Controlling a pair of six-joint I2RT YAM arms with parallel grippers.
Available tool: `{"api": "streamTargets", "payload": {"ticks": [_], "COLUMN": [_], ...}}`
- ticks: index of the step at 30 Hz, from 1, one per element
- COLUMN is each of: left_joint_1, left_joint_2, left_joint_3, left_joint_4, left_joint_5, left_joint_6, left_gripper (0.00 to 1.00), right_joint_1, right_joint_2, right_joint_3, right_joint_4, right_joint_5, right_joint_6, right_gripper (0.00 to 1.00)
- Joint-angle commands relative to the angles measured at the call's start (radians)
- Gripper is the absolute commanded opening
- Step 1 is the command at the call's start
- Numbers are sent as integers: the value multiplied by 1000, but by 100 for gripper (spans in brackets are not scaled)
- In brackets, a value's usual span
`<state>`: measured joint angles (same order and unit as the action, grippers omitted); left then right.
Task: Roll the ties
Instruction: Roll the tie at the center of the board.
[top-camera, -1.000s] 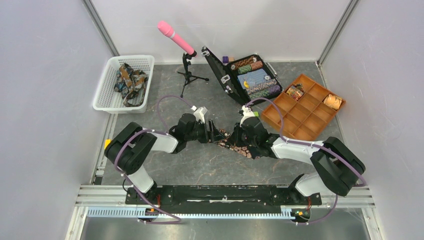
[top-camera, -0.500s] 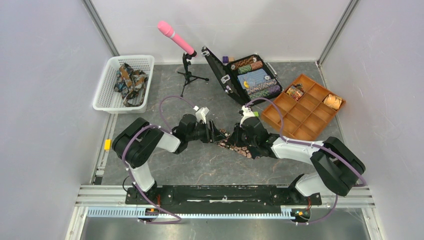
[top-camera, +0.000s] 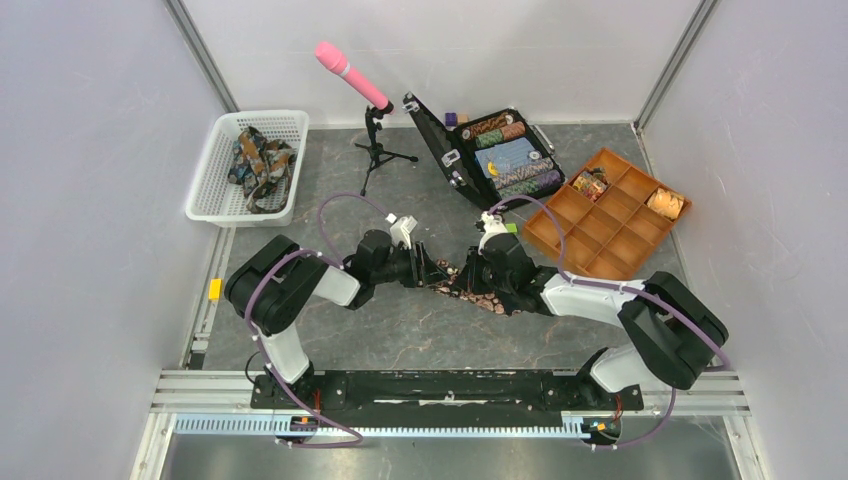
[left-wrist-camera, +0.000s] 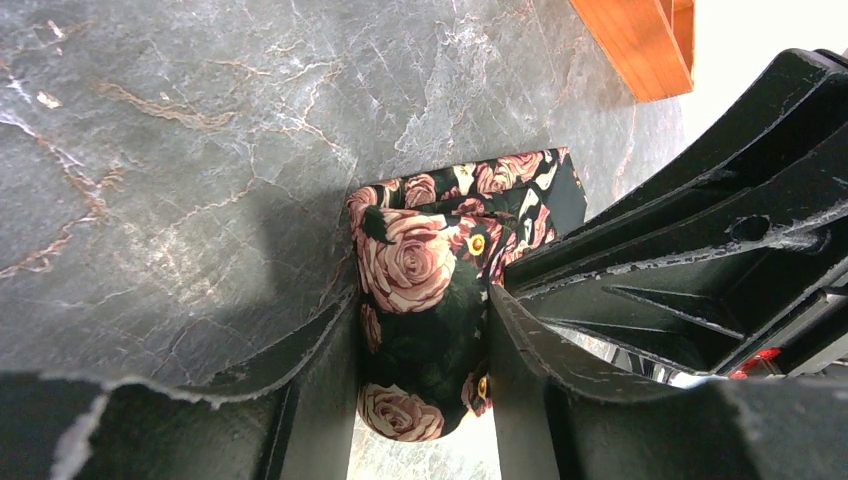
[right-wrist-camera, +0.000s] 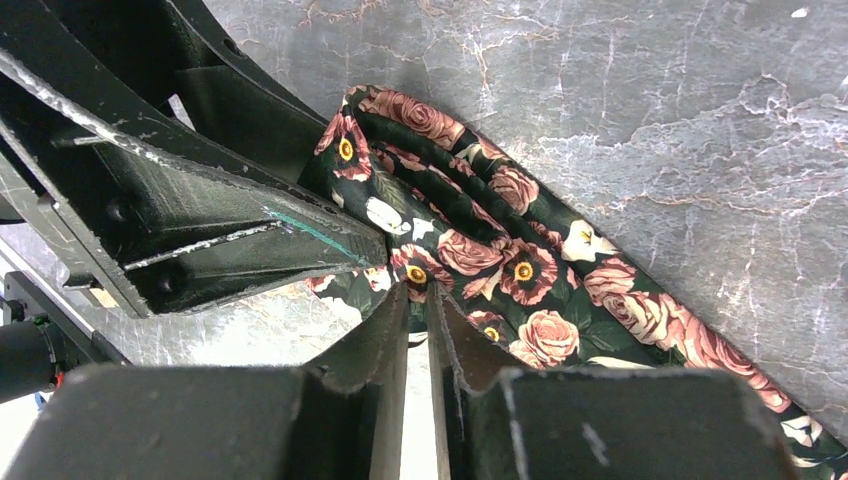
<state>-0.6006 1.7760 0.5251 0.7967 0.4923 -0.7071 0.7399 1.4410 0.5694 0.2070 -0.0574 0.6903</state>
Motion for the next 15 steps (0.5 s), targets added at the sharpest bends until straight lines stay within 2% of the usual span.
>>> {"api": "streamTargets", "payload": {"ticks": [1,6,15], "left_joint_1": [1,-1,0], "left_joint_2": [6,-29,-127], "left_joint_3": [3,28,93], "left_joint_4": [-38,-114,-352], "left_joint_5": [-11,-44,-119], "left_joint_6": [-15,-9,80], "left_gripper": [51,51,52], "right_joint_1": [6,6,-12], "right_joint_2": [-27,-99,-149], "right_joint_3": [31,40,-23], "right_joint_4": [9,-30,-154], "right_joint_5": [-15,20,193], "right_joint_6": [-28,-61,-138], "right_gripper": [19,24,24]}}
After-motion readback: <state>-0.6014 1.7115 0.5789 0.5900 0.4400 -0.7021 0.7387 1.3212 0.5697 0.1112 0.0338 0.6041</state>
